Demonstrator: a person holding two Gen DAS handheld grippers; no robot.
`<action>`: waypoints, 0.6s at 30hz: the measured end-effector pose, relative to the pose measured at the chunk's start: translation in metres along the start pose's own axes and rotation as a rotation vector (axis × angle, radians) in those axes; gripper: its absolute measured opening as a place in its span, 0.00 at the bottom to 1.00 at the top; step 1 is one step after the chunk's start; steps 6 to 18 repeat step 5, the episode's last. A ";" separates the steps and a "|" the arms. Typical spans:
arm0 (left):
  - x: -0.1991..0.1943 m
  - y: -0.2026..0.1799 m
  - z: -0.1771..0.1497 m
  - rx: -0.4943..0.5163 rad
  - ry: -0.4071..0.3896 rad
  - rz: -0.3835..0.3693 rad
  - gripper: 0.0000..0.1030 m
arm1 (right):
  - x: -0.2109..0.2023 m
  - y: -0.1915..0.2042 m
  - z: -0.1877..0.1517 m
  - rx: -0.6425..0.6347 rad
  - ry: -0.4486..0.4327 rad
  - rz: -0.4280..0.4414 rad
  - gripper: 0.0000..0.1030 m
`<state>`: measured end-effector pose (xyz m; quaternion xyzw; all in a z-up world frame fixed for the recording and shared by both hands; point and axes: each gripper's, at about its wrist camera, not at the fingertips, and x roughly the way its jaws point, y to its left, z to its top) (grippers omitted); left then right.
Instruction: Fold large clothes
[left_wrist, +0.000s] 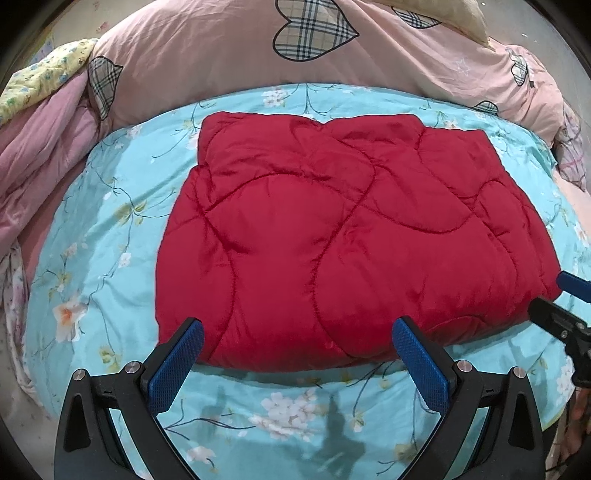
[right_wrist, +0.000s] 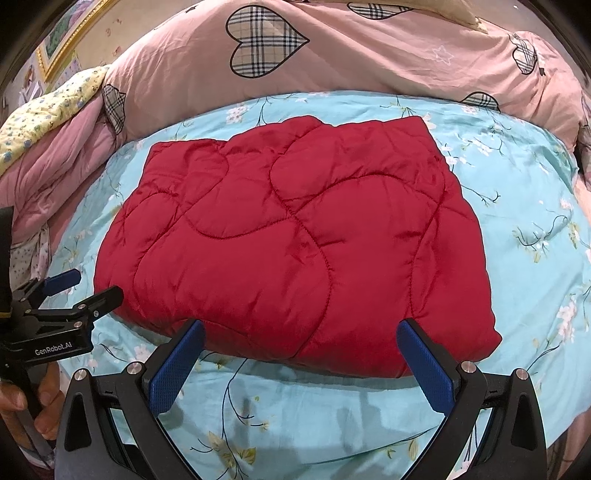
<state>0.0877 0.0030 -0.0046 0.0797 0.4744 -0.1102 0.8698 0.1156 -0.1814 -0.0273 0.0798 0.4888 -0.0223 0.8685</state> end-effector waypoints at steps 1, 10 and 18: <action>0.000 -0.001 0.000 0.004 -0.001 0.001 0.99 | 0.000 0.001 0.000 -0.003 0.000 0.001 1.00; -0.001 -0.003 -0.002 0.004 0.003 -0.005 0.99 | 0.001 0.002 -0.003 -0.006 0.005 0.005 1.00; -0.001 -0.003 -0.002 0.004 0.003 -0.005 0.99 | 0.001 0.002 -0.003 -0.006 0.005 0.005 1.00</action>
